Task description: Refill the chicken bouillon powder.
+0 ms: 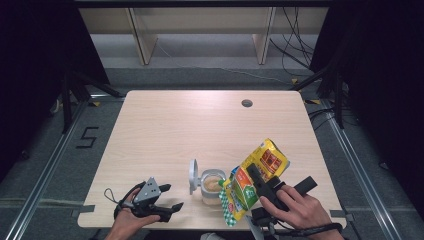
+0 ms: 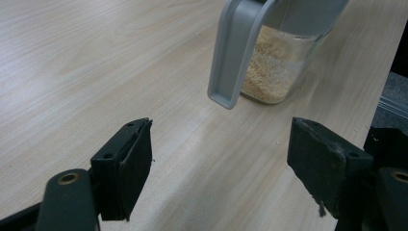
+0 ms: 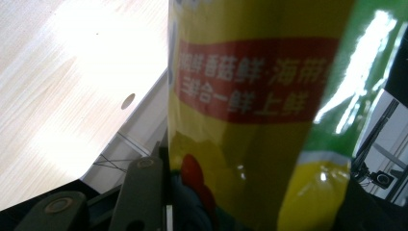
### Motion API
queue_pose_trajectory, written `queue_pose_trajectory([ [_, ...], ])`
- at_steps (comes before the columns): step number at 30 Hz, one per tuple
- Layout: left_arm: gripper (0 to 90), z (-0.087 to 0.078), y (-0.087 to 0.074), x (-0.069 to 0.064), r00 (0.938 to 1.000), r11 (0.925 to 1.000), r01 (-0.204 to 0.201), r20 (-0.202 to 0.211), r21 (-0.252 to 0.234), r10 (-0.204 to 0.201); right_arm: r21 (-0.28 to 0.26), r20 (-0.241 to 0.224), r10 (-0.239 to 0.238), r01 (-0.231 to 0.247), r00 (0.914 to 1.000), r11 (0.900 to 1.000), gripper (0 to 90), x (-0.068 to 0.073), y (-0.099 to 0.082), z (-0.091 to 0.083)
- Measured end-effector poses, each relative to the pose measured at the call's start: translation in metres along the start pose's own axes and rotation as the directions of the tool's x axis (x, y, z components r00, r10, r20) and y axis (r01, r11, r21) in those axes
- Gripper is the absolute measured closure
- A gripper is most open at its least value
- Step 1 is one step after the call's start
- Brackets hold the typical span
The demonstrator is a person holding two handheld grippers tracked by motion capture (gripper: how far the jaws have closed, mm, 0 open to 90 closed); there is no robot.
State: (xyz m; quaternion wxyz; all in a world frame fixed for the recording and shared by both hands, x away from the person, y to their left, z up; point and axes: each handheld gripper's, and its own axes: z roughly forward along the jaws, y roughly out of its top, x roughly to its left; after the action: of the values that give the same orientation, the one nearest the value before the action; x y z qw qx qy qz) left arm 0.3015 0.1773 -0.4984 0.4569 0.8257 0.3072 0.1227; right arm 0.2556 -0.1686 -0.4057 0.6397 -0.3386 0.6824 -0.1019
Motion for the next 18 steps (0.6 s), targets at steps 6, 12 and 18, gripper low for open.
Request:
queue_pose_trajectory([
  [6,23.5,0.0002,0.0001,-0.0004,1.0000,1.0000,0.000,0.005,-0.006,0.000,-0.001,0.003,0.001,-0.001,1.0000,1.0000,59.9,-0.0004,0.0005,-0.0004],
  [12,23.5,0.0003,0.0001,-0.0008,1.0000,1.0000,0.006,0.007,-0.007,-0.006,-0.011,0.010,0.032,-0.032,0.9995,0.9994,60.0,0.0013,0.0010,0.0003],
  [18,23.5,0.0002,0.0001,-0.0009,1.0000,1.0000,0.006,0.006,-0.007,-0.006,-0.009,-0.003,0.023,-0.023,0.9997,0.9997,60.0,0.0002,0.0001,0.0003],
])
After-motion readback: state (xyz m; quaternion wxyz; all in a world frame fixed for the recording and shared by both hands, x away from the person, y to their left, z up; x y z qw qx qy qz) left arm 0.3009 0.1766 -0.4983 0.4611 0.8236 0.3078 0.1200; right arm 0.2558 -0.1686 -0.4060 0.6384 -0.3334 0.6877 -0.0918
